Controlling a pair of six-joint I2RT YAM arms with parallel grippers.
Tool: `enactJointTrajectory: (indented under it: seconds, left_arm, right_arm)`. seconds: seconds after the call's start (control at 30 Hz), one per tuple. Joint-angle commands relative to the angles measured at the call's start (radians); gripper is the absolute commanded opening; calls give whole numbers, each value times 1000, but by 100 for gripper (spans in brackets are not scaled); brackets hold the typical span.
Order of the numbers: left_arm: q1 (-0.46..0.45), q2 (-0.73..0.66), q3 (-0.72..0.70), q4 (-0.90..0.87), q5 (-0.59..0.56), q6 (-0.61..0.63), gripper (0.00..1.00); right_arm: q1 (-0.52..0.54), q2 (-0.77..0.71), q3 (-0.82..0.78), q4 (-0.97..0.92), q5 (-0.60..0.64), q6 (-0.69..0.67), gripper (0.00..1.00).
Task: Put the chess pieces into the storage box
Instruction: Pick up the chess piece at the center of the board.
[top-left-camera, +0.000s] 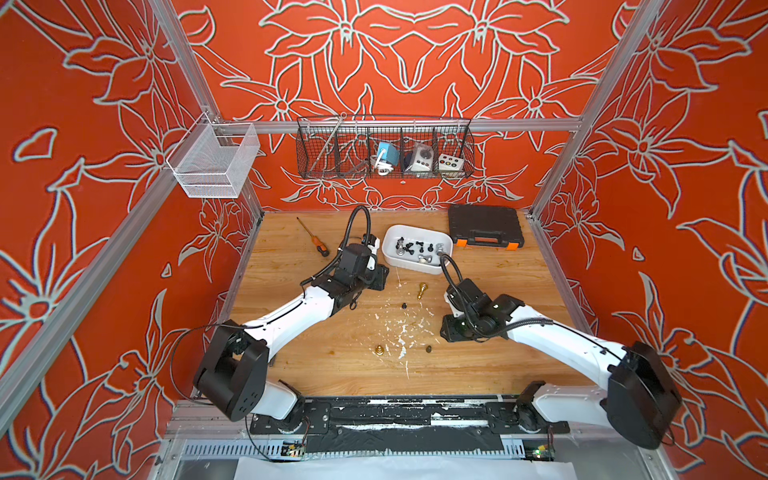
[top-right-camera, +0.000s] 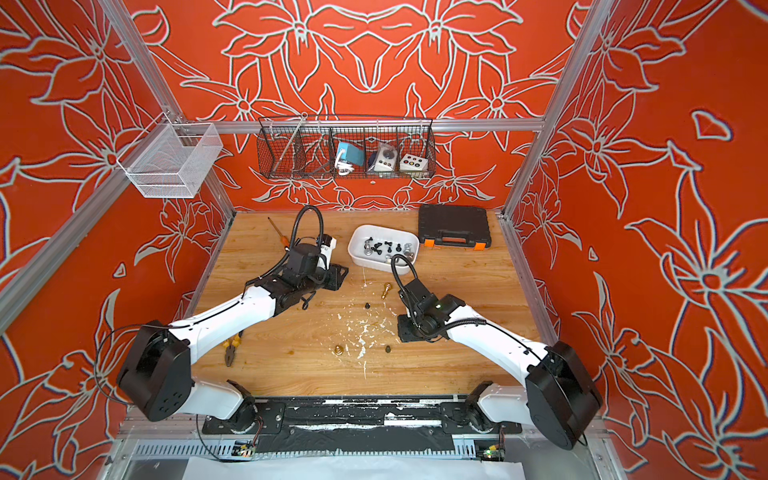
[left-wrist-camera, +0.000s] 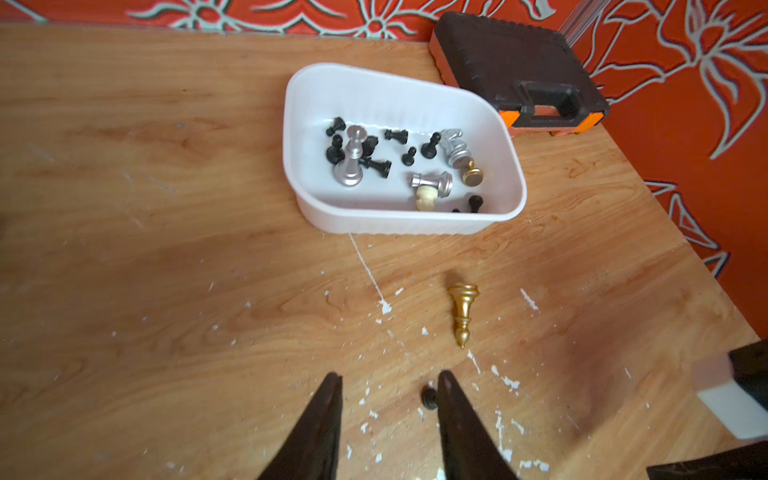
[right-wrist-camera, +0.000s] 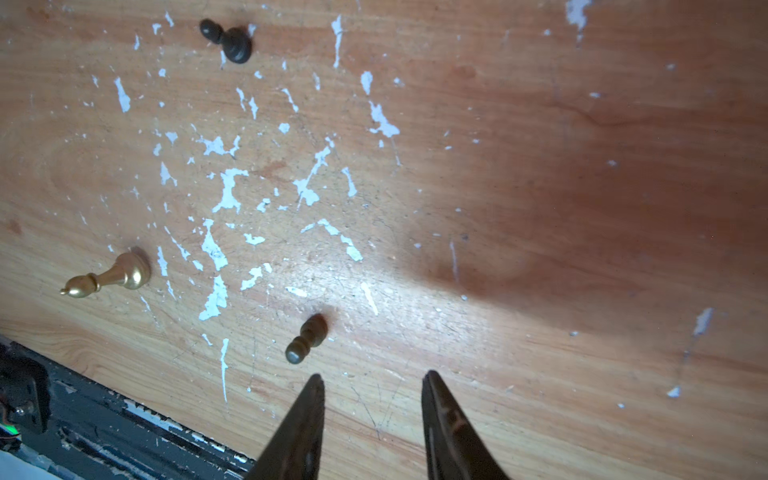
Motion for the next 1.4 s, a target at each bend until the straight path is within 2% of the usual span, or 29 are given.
enactJointTrajectory:
  seconds: [0.0, 0.23, 0.67, 0.97, 1.13, 1.37]
  left_arm:
    - [21, -78, -64, 27, -31, -26, 39]
    - [38, -196, -184, 12, -36, -37, 39]
    - [42, -261, -278, -19, -25, -58, 39]
    - [43, -266, -288, -18, -25, -60, 39]
    - [42, -265, -291, -15, -25, -58, 39]
    - [44, -261, -295, -12, -24, -56, 39]
  right_arm:
    - [32, 25, 40, 2, 38, 23, 41]
    - [105, 98, 69, 11, 45, 33, 39]
    - [205, 249, 129, -26, 100, 56, 34]
    - [225, 304, 157, -50, 116, 48, 23]
    - [233, 318, 166, -52, 123, 52, 12]
    - [233, 304, 178, -55, 138, 54, 7]
